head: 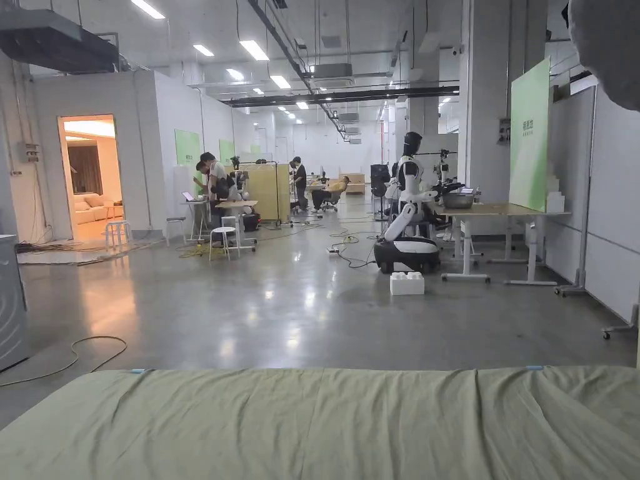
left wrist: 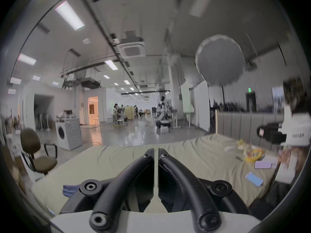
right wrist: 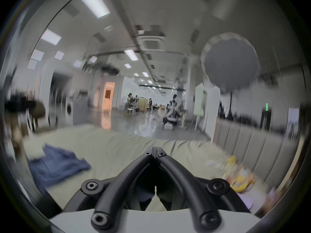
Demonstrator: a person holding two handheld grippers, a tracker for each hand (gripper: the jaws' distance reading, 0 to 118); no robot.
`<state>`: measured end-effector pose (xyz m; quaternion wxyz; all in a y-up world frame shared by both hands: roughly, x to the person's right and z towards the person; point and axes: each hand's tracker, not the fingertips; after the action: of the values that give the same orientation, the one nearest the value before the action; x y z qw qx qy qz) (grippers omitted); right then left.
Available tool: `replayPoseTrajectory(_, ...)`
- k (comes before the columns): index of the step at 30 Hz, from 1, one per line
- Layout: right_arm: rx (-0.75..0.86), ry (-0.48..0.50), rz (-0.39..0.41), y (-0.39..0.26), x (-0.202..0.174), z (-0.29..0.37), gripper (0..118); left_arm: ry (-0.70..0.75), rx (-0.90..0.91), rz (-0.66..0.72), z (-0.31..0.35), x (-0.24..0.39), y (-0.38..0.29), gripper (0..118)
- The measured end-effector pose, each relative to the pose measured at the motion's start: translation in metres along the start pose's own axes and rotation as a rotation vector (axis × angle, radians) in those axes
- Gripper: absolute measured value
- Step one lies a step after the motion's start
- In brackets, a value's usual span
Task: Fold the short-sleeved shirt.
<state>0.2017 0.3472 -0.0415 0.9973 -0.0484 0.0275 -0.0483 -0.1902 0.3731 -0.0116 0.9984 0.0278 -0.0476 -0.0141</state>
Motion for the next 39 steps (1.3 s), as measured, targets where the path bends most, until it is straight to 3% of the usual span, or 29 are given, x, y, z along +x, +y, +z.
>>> replayPoseTrajectory(1,0.090,-0.024,0.057,0.005,0.002,0.004,0,0.023,0.005,-0.033,0.005,0.004,-0.001,3)
replayPoseTrajectory(3,0.054,-0.014,0.030,0.002,-0.001,0.006,0,0.043,-0.013,-0.031,0.008,0.007,0.002,3)
replayPoseTrajectory(6,0.107,0.003,0.101,0.005,-0.006,0.008,0,0.014,0.001,0.022,0.008,0.007,0.009,3)
replayPoseTrajectory(8,0.082,0.014,0.090,0.003,-0.009,0.009,0,0.010,0.001,0.010,0.004,0.004,0.014,3)
replayPoseTrajectory(11,0.100,0.028,0.153,0.003,-0.015,0.012,0,0.005,0.008,-0.018,0.005,0.012,0.014,3)
replayPoseTrajectory(31,0.091,0.046,0.161,0.003,-0.018,0.015,0,-0.056,-0.023,-0.003,0.007,-0.002,0.011,3)
replayPoseTrajectory(33,0.089,0.044,0.166,0.003,-0.019,0.015,0,-0.032,0.005,0.070,0.004,0.000,0.012,3)
replayPoseTrajectory(39,0.084,0.049,0.163,0.003,-0.018,0.014,0,-0.031,0.009,0.087,0.003,0.003,0.013,3)
